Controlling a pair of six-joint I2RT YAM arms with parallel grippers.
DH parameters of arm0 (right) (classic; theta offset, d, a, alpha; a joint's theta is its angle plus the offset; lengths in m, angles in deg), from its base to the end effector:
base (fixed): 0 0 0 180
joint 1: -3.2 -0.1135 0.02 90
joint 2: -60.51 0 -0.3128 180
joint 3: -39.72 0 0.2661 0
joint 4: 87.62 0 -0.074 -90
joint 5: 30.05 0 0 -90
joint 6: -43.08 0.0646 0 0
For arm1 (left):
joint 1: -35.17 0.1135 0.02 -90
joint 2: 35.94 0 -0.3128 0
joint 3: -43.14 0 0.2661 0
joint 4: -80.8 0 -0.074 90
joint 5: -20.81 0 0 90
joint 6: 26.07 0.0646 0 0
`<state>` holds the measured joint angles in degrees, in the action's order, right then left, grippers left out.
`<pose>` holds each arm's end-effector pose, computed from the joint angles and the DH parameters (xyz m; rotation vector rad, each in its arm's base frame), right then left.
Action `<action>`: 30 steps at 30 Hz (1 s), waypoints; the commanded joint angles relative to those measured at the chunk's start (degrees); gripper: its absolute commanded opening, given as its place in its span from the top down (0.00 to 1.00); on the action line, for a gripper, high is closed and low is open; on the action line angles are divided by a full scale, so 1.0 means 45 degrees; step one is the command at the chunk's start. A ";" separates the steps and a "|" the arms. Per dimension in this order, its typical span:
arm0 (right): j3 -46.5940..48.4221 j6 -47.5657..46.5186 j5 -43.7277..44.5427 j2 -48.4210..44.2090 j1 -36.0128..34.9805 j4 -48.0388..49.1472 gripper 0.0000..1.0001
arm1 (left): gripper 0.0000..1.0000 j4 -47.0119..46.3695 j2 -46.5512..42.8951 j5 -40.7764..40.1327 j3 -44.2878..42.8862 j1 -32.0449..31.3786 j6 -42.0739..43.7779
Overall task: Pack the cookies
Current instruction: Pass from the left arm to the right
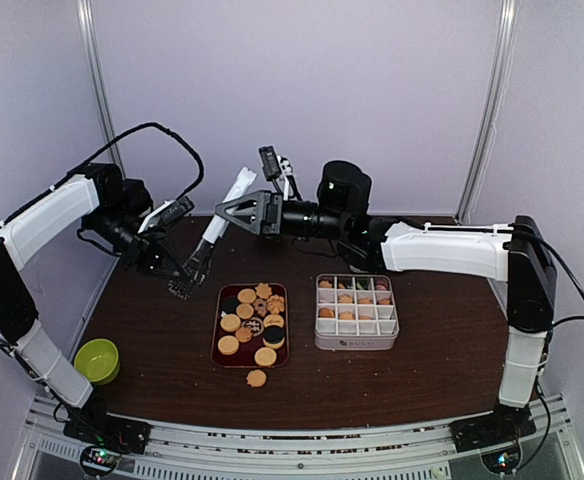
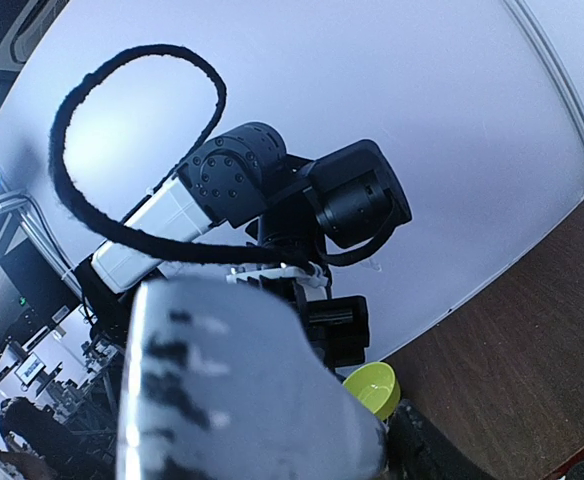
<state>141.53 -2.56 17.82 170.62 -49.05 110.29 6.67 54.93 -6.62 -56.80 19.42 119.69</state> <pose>0.2786 0.4306 0.3892 -0.8367 1.5441 1.8216 0.2493 -0.1299 0.3652 1.3759 2.0641 -1.4659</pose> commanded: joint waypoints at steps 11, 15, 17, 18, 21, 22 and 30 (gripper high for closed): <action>0.3051 -0.2340 -0.3312 0.0748 0.0263 -0.5132 0.43 | 1.00 -0.0181 0.0099 -0.1130 -0.0100 -0.0121 -0.0027; 0.3032 -0.2347 -0.3778 0.0837 0.0244 -0.5271 0.44 | 1.00 -0.0181 0.0061 -0.1308 -0.0071 -0.0208 -0.0040; 0.2942 -0.2360 -0.3911 0.0836 0.0241 -0.5273 0.45 | 1.00 -0.0172 0.0073 -0.1406 -0.0041 -0.0240 -0.0029; 0.2889 -0.2375 -0.3994 0.0827 0.0234 -0.5244 0.46 | 1.00 -0.0163 0.0072 -0.1433 -0.0041 -0.0276 -0.0030; 0.2813 -0.2356 -0.4188 0.0796 0.0176 -0.5139 0.49 | 1.00 -0.0142 0.0070 -0.1550 -0.0022 -0.0342 0.0026; 0.2812 -0.2384 -0.4231 0.0788 0.0150 -0.5123 0.51 | 1.00 -0.0142 0.0081 -0.1576 -0.0012 -0.0364 0.0029; 0.1840 -0.2457 -0.3392 0.0056 0.0092 -0.4659 0.62 | 0.59 -0.1172 -0.0048 -0.2467 0.0176 -0.0406 -0.0916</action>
<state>152.83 -13.75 3.44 173.76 -47.12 86.99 7.04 54.93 -14.14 -56.76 17.74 119.52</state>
